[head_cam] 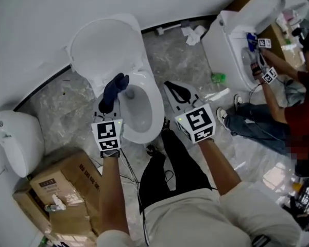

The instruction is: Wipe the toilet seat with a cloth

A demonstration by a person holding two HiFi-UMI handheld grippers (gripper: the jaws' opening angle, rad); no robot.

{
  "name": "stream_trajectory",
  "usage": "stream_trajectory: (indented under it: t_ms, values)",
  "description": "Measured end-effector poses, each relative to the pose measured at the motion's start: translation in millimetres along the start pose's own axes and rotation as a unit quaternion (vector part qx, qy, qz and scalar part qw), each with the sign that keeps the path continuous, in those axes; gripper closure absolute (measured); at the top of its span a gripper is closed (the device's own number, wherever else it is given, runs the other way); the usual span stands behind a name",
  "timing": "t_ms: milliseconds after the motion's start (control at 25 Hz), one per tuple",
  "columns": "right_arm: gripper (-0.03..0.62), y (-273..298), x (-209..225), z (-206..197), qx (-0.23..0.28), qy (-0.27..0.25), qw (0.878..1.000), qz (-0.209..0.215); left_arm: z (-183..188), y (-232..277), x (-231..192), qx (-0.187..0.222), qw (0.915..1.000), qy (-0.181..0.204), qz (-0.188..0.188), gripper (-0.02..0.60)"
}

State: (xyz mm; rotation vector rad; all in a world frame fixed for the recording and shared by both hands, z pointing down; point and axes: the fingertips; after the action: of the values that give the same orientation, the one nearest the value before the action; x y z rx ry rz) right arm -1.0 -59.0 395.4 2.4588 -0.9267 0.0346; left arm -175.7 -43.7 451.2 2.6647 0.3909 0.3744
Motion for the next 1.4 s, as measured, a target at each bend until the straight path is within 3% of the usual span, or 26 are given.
stream_trajectory:
  t_ms: [640, 840, 1120, 1400]
  values:
    - [0.566, -79, -15, 106, 0.062, -0.019, 0.998, 0.016, 147, -81, 4, 0.077, 0.997, -0.004, 0.01, 0.543]
    - [0.566, -106, -24, 139, 0.083, -0.025, 0.996, 0.017, 175, -108, 10, 0.084, 0.9963, -0.011, 0.015, 0.543]
    - [0.566, -130, -52, 182, 0.113, -0.047, 0.992, 0.041, 216, -147, -1, 0.109, 0.993, 0.022, 0.041, 0.544]
    - [0.566, -157, -88, 217, 0.142, -0.083, 0.984, 0.067, 251, -193, -10, 0.141, 0.9876, 0.027, 0.063, 0.543]
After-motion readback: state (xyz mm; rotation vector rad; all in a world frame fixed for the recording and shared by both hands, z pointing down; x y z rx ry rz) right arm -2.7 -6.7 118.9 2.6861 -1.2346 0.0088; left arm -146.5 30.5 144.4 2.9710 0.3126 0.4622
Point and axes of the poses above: the fingertips, and each gripper's own axes: y forward along the fingers, x to its right, z out of its top, and after that the axes turned 11 degrees about y, right-handed
